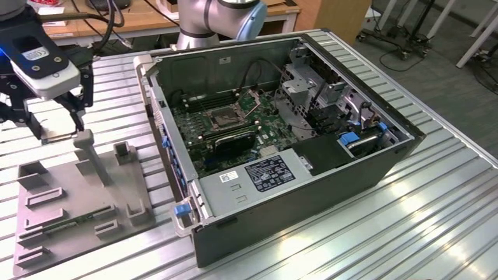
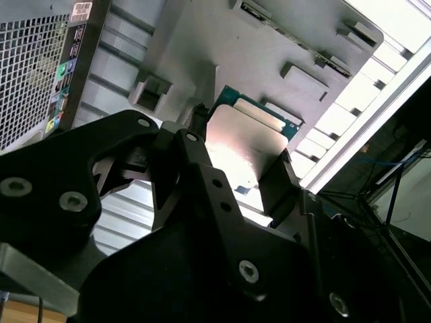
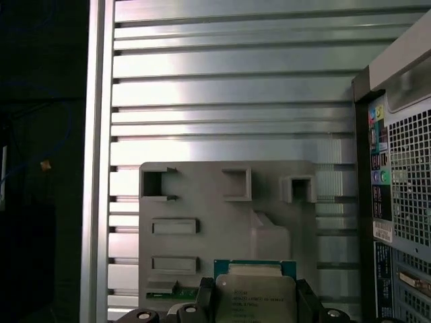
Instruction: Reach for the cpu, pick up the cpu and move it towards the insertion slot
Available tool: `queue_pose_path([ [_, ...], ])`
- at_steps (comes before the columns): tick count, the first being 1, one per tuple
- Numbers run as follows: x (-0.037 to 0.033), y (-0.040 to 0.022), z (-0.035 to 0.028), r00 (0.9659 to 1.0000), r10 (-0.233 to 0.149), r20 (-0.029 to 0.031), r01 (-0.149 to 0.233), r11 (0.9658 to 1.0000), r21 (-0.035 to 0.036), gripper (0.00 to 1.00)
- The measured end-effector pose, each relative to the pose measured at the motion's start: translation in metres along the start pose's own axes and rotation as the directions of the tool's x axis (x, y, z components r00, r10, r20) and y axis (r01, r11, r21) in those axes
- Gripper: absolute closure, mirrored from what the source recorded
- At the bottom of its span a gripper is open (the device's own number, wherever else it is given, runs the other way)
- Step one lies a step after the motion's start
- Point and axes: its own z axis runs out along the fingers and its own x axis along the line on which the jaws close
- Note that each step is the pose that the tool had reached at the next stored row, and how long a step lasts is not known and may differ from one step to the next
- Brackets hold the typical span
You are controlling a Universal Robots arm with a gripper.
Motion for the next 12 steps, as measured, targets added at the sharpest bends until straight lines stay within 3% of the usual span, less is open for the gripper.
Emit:
queue_pose_path([
  [12, -0.0137, 0.0014, -0.0005, 1.0000, 0.000, -0.0001, 0.000, 1.0000, 0.0001, 0.45],
])
